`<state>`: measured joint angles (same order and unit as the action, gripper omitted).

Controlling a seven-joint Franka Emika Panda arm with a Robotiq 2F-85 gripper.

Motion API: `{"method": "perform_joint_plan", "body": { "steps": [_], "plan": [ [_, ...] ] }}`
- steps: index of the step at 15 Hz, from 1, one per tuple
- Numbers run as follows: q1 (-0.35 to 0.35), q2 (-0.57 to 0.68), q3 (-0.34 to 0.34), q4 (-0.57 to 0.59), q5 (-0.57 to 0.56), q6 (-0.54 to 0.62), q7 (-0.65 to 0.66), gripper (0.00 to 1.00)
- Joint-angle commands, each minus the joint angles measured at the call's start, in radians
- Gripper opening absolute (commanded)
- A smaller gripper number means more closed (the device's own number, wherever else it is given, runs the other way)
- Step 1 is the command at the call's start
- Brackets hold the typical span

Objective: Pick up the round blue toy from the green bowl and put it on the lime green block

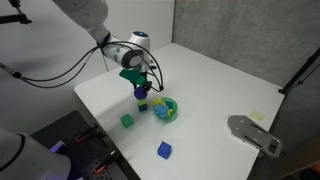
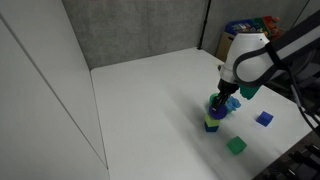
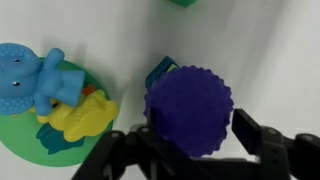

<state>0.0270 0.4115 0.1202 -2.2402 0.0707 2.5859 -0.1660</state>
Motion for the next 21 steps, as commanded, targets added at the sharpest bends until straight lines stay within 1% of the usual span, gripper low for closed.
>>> {"method": "perform_joint_plan", "body": {
  "steps": [1, 7, 11, 13, 16, 21],
  "plan": [
    [-0.015, -0.01, 0.01, 0.0, 0.006, 0.009, -0.029, 1.0],
    [-0.026, -0.042, 0.01, 0.001, 0.014, -0.019, -0.034, 1.0],
    [-0.048, -0.094, 0.013, 0.004, 0.034, -0.039, -0.049, 1.0],
    [-0.053, -0.126, 0.002, 0.006, 0.033, -0.052, -0.039, 1.0],
    [-0.059, -0.164, -0.027, 0.023, 0.02, -0.099, -0.007, 1.0],
    [-0.061, -0.232, -0.109, 0.054, -0.025, -0.212, 0.073, 1.0]
  ]
}}
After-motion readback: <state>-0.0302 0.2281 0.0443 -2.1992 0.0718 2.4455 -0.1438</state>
